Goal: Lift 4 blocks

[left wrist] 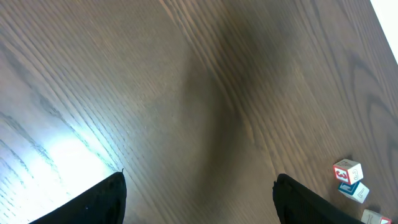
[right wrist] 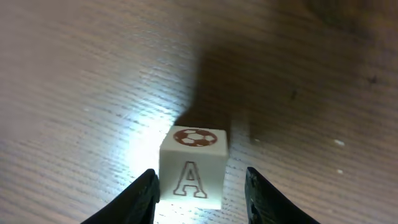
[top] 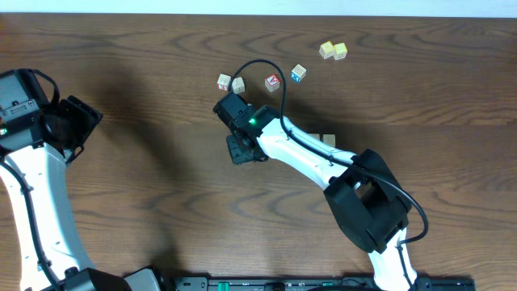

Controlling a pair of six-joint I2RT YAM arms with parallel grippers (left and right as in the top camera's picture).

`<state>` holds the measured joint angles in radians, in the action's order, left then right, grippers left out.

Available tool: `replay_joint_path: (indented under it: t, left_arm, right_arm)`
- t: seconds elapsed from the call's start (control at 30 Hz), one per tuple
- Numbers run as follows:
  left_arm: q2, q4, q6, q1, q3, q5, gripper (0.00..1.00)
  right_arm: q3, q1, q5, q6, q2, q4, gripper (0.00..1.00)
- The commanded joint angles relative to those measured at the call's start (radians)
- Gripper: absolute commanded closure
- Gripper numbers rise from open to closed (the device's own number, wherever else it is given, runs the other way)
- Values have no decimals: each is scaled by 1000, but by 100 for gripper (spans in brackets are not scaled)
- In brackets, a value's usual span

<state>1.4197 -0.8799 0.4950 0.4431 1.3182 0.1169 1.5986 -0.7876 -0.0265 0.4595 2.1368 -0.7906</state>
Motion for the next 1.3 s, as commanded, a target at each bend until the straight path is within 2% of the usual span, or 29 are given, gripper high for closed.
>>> replay_joint_path:
  t: [0.0,1.0,1.17,1.27]
  left_arm:
    - [8,-2,0,3,6,-6,24]
    - [8,-2,0,3,6,-6,24]
    - [8,-2,0,3,6,-6,24]
    - [8,-2,0,3,6,-6,24]
  right_arm:
    - [16,-12,-46,-141,14,-4,57]
    - [-12,-18,-70,-152,26,30,56]
    - [-12,-16,-74,-252,26,46,51]
    - [-12,-16,-62,-261,26,37,50]
